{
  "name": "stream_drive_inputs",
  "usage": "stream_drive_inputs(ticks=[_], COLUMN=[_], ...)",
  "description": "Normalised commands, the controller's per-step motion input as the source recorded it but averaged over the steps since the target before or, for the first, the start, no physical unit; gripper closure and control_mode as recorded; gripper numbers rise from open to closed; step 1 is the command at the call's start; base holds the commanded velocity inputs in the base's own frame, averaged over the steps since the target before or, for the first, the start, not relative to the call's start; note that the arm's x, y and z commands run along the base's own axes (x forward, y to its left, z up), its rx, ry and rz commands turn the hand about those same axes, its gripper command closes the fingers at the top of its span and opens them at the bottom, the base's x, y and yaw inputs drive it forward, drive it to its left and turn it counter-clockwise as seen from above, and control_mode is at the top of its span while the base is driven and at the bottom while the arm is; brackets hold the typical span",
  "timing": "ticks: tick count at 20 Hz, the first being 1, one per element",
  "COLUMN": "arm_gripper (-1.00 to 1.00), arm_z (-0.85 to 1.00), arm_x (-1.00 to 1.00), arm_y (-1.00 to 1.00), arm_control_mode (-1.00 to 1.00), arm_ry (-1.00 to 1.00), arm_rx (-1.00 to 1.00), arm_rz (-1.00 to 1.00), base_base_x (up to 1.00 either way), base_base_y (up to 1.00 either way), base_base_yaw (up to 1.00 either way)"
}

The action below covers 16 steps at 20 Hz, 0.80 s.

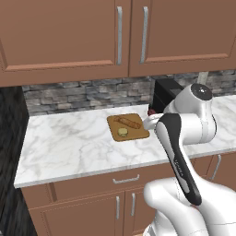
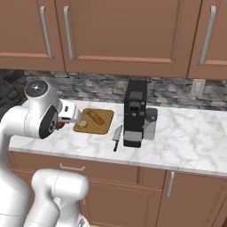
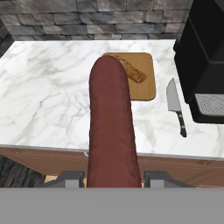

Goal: Retrieve the sausage and cheese from the fridge and place them on the cutting board on the counter.

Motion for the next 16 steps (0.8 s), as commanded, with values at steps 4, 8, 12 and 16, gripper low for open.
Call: stream_drive_inputs(ticks=[4, 8, 12, 16], arm_gripper=[1.0, 1.0, 1.0, 1.0], arm_z=[0.0, -0.22, -0.29, -0.2], arm_x=[0.0, 0.2, 0.49, 0.44], arm_y=[0.0, -0.09, -0.27, -0.28], arm_control_mode=[-1.0, -1.0, -1.0, -1.0], arm_ry=[0.0, 0.2, 0.45, 0.19], arm_rx=[0.0, 0.0, -0.04, 0.0], arm_rz=[0.0, 0.01, 0.04, 0.08], base_base_x=[0.0, 0.0, 0.0, 0.0], base_base_y=[0.0, 0.0, 0.0, 0.0], base_base_yaw=[0.0, 0.0, 0.0, 0.0])
